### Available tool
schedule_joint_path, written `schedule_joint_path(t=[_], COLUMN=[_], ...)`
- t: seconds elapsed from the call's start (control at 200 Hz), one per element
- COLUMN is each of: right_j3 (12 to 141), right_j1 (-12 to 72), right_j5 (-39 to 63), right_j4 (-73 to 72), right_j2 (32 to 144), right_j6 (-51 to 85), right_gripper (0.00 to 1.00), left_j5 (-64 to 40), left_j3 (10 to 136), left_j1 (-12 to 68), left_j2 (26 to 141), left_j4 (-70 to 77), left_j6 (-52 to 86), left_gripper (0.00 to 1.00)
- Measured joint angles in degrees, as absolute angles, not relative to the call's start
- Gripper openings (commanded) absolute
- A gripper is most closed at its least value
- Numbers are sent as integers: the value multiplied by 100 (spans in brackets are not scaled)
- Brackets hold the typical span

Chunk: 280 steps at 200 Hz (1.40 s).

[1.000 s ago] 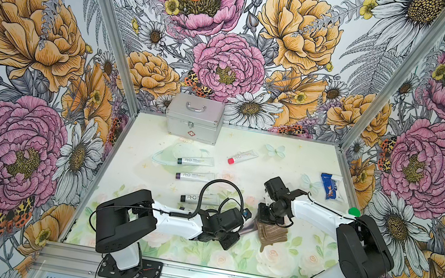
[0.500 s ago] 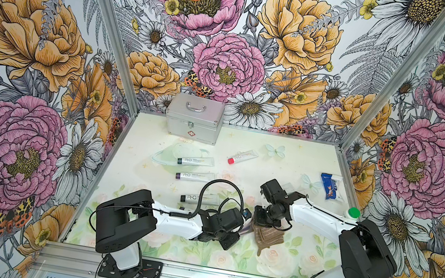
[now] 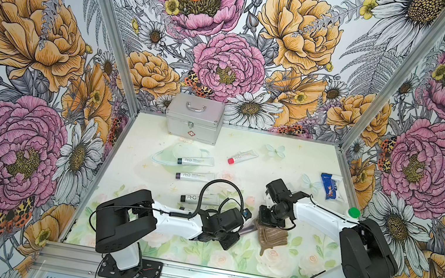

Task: Wipe the surface of the toothpaste tube
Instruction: Wipe the dirt from the toothpaste tube.

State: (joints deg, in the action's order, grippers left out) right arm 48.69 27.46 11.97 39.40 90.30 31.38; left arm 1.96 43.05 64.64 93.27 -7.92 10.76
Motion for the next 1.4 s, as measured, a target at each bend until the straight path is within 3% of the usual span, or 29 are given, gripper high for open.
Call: schedule_joint_path(t=[0.325,0.635,0.901,1.201,1.401], right_j3=[4897,4772,4842,5065,5188], right_j1=[2899,3461,3271,2781,2923], right_j5=[1035,1811,1920,1197,1199], right_j4=[3999,3795,3852,4158,4281], right_j2=[9021,8766,8908,9174,9207], right_j6=[3120,3557,3509,3140,3103], right_gripper=[0,0,0,0,0], left_j5=[196,196,196,198,198], left_j3=[4305,4305,4305,4244,4241], left_j1=[6460,6460,6458,6458,6458], left_j2=[9327,9327,9323,9295,9295], left_j4=[-797,-801,-799,-718,-720], left_j6=[1074,1074,1074,1074,1076], left_gripper=[31,31,31,31,31])
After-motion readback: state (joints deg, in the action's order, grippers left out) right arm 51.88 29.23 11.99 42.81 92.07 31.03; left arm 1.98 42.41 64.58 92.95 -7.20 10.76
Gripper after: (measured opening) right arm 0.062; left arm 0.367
